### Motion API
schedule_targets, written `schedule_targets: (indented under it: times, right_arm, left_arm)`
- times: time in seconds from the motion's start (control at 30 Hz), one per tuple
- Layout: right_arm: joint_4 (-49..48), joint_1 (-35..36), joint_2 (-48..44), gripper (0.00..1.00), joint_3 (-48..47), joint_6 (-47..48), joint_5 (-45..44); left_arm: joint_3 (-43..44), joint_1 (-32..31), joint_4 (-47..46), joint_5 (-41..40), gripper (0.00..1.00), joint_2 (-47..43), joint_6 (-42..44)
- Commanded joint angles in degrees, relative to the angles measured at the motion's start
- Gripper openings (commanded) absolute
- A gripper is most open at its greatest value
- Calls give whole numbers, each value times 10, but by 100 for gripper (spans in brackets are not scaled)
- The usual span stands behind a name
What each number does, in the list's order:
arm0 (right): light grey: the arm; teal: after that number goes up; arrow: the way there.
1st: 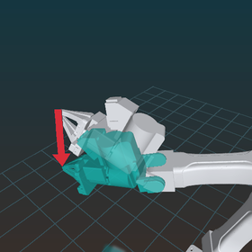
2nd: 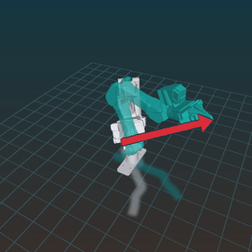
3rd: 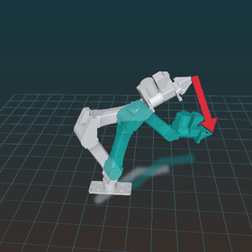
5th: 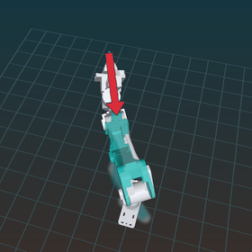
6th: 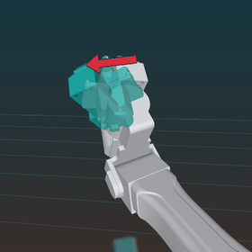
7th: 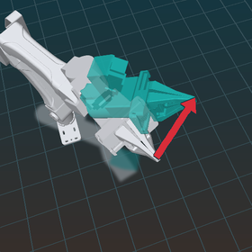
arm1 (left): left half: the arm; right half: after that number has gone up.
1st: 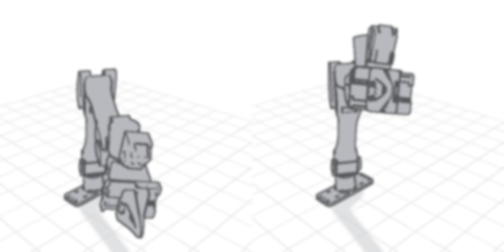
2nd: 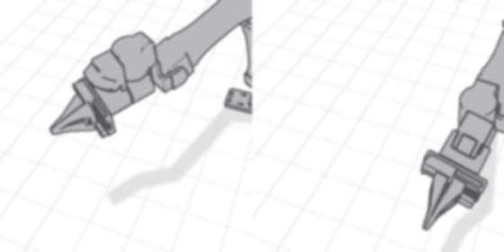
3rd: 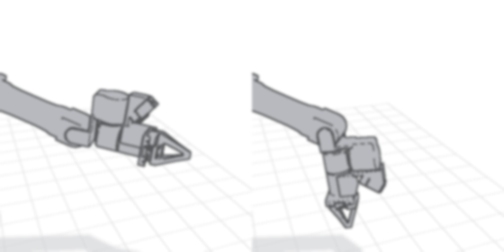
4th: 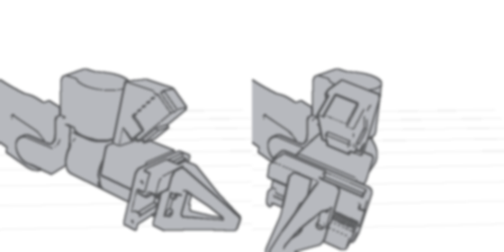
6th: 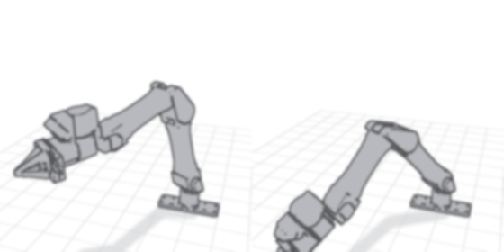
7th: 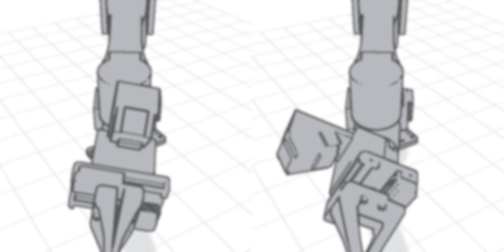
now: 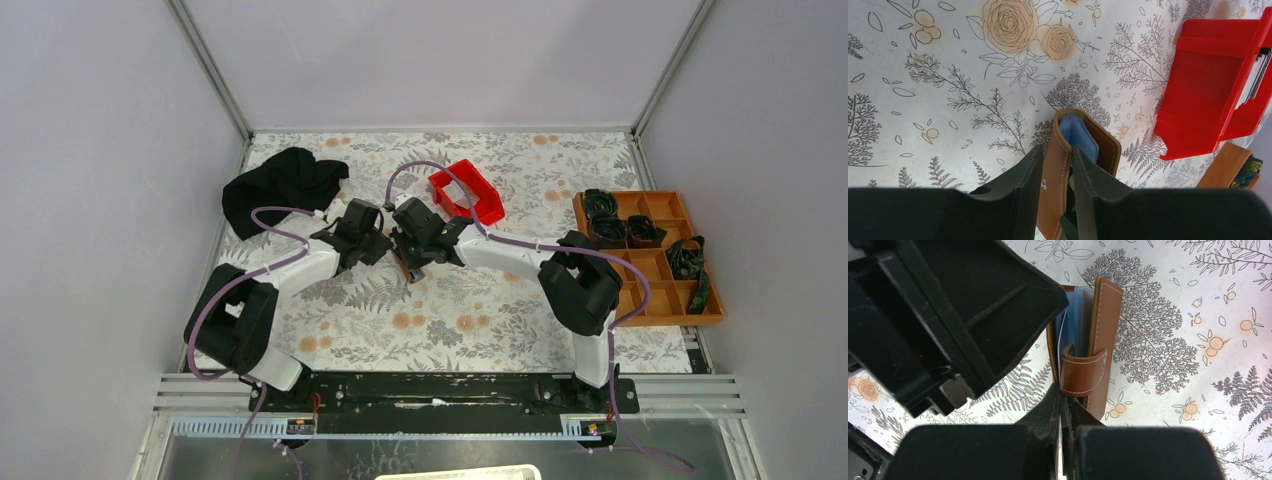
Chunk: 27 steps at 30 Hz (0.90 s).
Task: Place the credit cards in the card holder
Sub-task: Open the card holder at the center of the board.
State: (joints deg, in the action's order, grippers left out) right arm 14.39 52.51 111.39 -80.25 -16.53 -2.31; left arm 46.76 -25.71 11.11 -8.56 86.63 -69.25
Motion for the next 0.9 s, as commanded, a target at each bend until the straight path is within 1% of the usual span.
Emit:
schedule_targets:
  times: [0.0,0.27,0.43,0.5,0.73,0.8,0.87]
  right_arm:
    - [59,1,17,0,-3,-1,11]
    - [62,0,20,0,-6,-2,11]
    - [68,-1,22,0,-13,-1,10]
    - [70,-1,23,0,-16,-1,9]
    - [85,-5,21,0,-30,5,1]
    - [89,-9,19,0,-33,7,-1]
    - [91,-16,15,0,-34,8,-2]
  left_arm:
    - [3,2,-30,-4,35,16,13]
    - [7,-2,-26,-16,34,28,21]
    - [-3,-3,-21,-33,27,30,11]
    - [-4,-3,-22,-37,20,33,9]
    - [1,-4,-23,-49,3,49,12]
    - [3,-4,-23,-51,1,51,16]
    - [3,-3,-22,-54,0,53,19]
